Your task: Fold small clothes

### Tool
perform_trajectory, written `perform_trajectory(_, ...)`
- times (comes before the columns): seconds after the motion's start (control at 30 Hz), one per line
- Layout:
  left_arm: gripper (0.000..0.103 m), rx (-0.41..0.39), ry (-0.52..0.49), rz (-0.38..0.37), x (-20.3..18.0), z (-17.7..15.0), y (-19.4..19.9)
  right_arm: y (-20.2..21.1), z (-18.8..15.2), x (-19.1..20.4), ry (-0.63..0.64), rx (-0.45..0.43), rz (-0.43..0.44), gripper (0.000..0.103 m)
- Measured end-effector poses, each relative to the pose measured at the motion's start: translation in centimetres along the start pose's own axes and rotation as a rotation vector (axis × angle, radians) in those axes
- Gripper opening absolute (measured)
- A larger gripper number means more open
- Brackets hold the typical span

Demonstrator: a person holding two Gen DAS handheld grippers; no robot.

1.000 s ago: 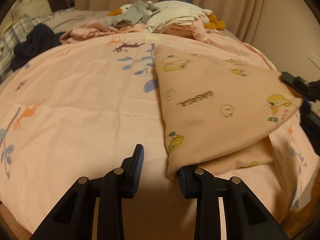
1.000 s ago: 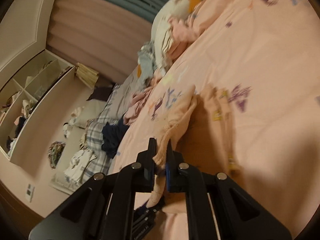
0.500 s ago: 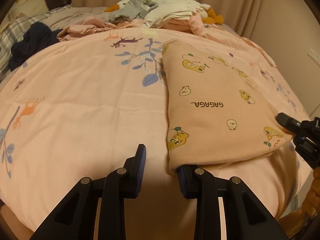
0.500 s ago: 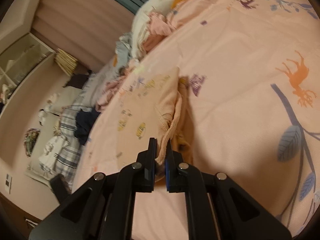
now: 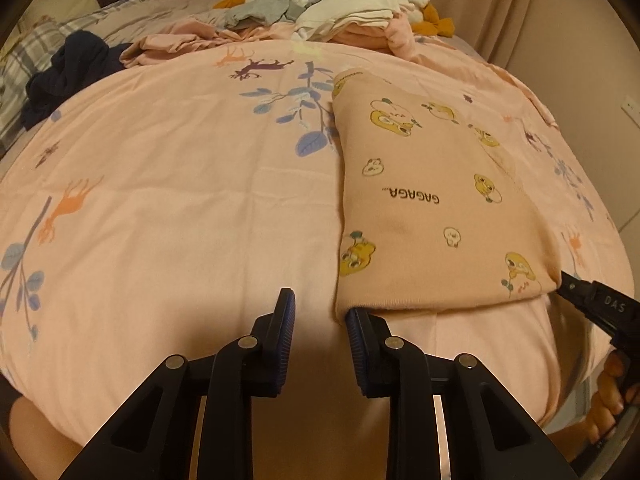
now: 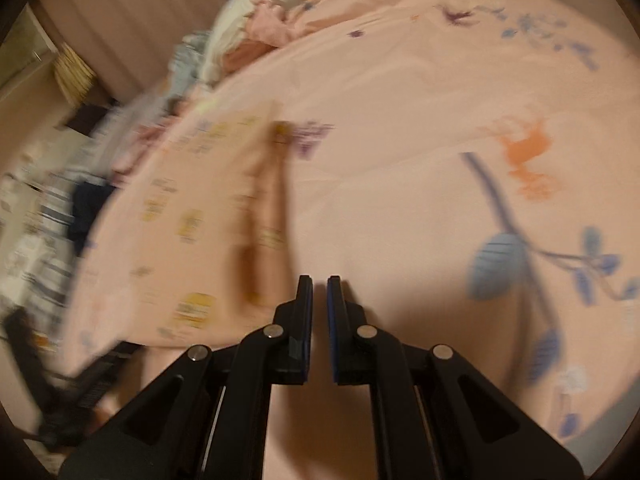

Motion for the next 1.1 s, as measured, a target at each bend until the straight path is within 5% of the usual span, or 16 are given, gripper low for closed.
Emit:
perform_trajectory(0.2, 0.013, 0.008, 0.039, 0.073, 1.5, -0.1, 1.4, 0.9, 0.0, -1.0, 0.012, -0.013, -0.011, 0.008)
perform_trajectory(0.47, 0.012, -0.136, -0.027, -0.041, -1.4, 2.7, 5.3, 2.6, 0.7, 0.1, 0.017, -0.077, 0.062, 0.010)
perform_trajectory(0.6, 0.012, -0.145, -0.074, -0.096, -3.8, 3.9, 3.5, 3.7, 1.6, 1.9, 0.064, -0.143, 0.101, 0.011)
perform_trajectory(0.77, 0.012, -0.007, -0.089, -0.104, -4.3, 1.3, -1.2, 1.4, 1.7, 5.5, 0.155, -0.078, 0.143, 0.011)
perform_trajectory(1.1, 0.012, -0.019, -0.074, -0.110, -2.6, -0.2, -0.9, -1.7, -0.4, 6.9, 0.259, 0.060, 0.079, 0.007)
Point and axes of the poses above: each gripper's, at about its wrist camera, not at the fingertips, and y roughly against the way its jaws point, x to its left, z to its top, the point moved 3 cm from there along -y, roughly the way its jaws point, and after that the axes turned 11 degrees about y, right-handed, at the moved point
